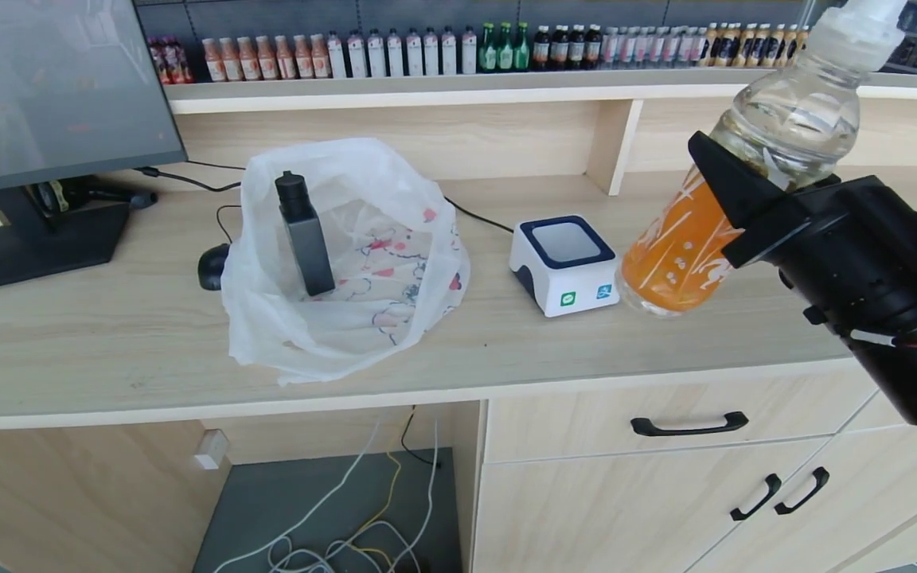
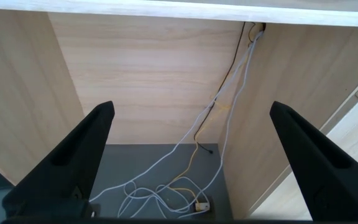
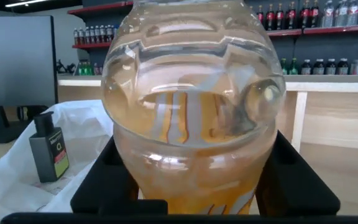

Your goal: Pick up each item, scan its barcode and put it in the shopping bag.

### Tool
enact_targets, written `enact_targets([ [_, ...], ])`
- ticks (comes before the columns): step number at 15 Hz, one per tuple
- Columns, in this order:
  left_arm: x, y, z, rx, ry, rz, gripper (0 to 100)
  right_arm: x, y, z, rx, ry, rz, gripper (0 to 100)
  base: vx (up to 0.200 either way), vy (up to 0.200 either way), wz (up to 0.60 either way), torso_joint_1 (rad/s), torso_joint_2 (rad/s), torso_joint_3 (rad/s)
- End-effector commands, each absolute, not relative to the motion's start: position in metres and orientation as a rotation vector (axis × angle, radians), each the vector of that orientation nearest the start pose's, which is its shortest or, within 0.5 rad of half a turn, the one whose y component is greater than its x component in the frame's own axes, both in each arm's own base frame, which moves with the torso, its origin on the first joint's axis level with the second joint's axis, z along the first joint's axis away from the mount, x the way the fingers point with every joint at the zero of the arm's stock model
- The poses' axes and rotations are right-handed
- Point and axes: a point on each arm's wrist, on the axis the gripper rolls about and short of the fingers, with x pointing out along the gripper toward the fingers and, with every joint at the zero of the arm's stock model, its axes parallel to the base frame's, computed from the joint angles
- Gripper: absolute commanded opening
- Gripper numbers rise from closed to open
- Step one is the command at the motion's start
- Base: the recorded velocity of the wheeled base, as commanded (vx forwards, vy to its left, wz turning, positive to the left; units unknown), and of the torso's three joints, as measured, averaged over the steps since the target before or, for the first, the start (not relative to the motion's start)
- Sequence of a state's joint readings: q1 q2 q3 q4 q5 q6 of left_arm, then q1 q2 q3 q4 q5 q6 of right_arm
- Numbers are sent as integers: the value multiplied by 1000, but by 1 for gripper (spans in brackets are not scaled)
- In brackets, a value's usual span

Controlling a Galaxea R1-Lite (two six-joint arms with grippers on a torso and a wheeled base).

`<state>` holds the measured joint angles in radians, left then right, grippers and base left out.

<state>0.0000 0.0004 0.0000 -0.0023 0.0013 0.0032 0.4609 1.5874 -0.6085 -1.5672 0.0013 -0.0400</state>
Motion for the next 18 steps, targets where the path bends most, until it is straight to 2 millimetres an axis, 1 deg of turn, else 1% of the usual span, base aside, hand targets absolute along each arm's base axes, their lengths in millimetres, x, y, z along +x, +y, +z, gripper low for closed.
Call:
enact_targets([
  [1, -23, 0, 76, 3, -3, 2, 100, 221, 112, 254, 112, -587, 444, 0, 0, 0, 0, 0, 0, 0],
  [3, -23, 0, 76, 3, -3, 2, 100, 223, 113, 253, 142, -575, 447, 0, 0, 0, 0, 0, 0, 0],
  [5, -23, 0, 76, 3, -3, 2, 100, 225, 123, 255, 222, -504, 501, 0, 0, 0, 0, 0, 0, 0],
  [8, -23, 0, 76, 3, -3, 2, 100, 243, 132, 271, 342, -474, 520, 0, 0, 0, 0, 0, 0, 0],
  [9, -23, 0, 76, 3, -3, 2, 100, 255, 138, 283, 436, -468, 506, 0, 0, 0, 0, 0, 0, 0],
  [11, -23, 0, 76, 3, -3, 2, 100, 270, 145, 296, 548, -442, 496, 0, 0, 0, 0, 0, 0, 0],
  [12, -23, 0, 76, 3, -3, 2, 100, 276, 148, 297, 595, -425, 496, 0, 0, 0, 0, 0, 0, 0],
  [14, -23, 0, 76, 3, -3, 2, 100, 286, 153, 289, 642, -391, 501, 0, 0, 0, 0, 0, 0, 0],
  [15, -23, 0, 76, 3, -3, 2, 100, 287, 153, 289, 646, -390, 502, 0, 0, 0, 0, 0, 0, 0],
  [16, -23, 0, 76, 3, -3, 2, 100, 293, 158, 282, 703, -352, 513, 0, 0, 0, 0, 0, 0, 0],
  [18, -23, 0, 76, 3, -3, 2, 100, 297, 159, 279, 758, -330, 513, 0, 0, 0, 0, 0, 0, 0],
])
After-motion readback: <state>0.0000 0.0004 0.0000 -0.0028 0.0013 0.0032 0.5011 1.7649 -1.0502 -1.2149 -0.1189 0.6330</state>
